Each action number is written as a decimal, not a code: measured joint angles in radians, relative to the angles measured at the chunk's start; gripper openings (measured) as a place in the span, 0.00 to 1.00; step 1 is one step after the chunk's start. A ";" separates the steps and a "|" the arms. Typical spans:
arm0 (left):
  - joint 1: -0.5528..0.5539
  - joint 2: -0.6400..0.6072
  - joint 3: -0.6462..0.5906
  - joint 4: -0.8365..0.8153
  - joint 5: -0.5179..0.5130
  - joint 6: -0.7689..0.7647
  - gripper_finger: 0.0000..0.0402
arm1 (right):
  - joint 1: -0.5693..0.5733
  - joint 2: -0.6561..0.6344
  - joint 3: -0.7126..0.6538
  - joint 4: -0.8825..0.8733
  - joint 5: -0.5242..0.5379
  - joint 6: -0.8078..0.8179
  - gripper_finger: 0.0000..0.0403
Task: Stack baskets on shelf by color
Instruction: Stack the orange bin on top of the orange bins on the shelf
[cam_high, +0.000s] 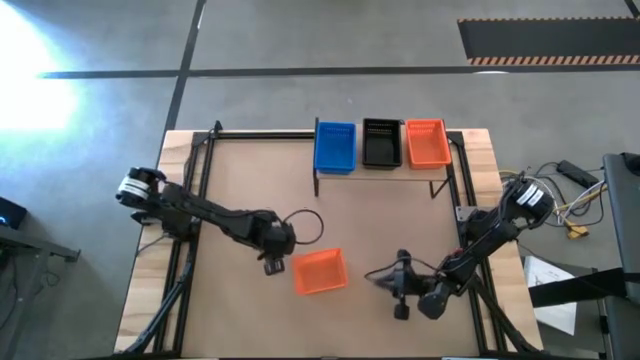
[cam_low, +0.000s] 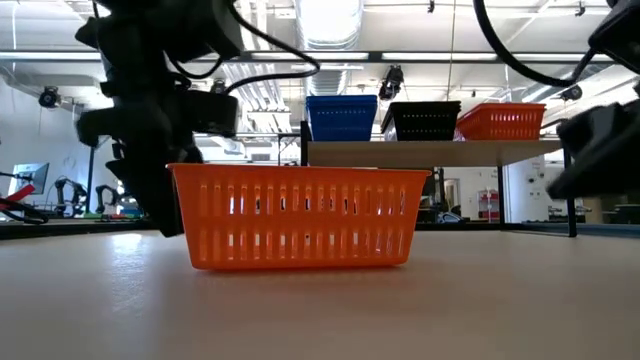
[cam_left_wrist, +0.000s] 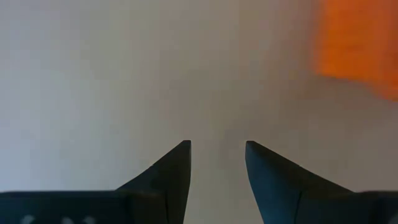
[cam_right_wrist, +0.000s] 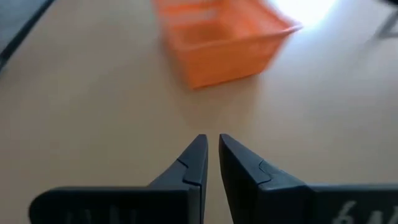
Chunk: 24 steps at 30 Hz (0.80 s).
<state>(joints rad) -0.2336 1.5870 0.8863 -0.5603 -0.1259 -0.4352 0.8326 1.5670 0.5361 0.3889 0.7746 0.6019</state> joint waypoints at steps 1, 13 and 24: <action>-0.007 0.009 0.002 0.023 0.025 0.005 0.34 | 0.000 0.026 0.016 0.010 -0.027 -0.008 0.08; -0.105 0.041 0.011 0.192 0.054 -0.056 0.34 | -0.020 0.396 0.320 0.123 -0.042 -0.199 0.08; -0.182 0.071 0.003 0.409 -0.025 -0.136 0.34 | -0.144 0.336 0.314 0.055 -0.010 -0.252 0.08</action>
<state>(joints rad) -0.4157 1.6577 0.8898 -0.1517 -0.1508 -0.5713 0.6887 1.9032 0.8505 0.4442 0.7650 0.3497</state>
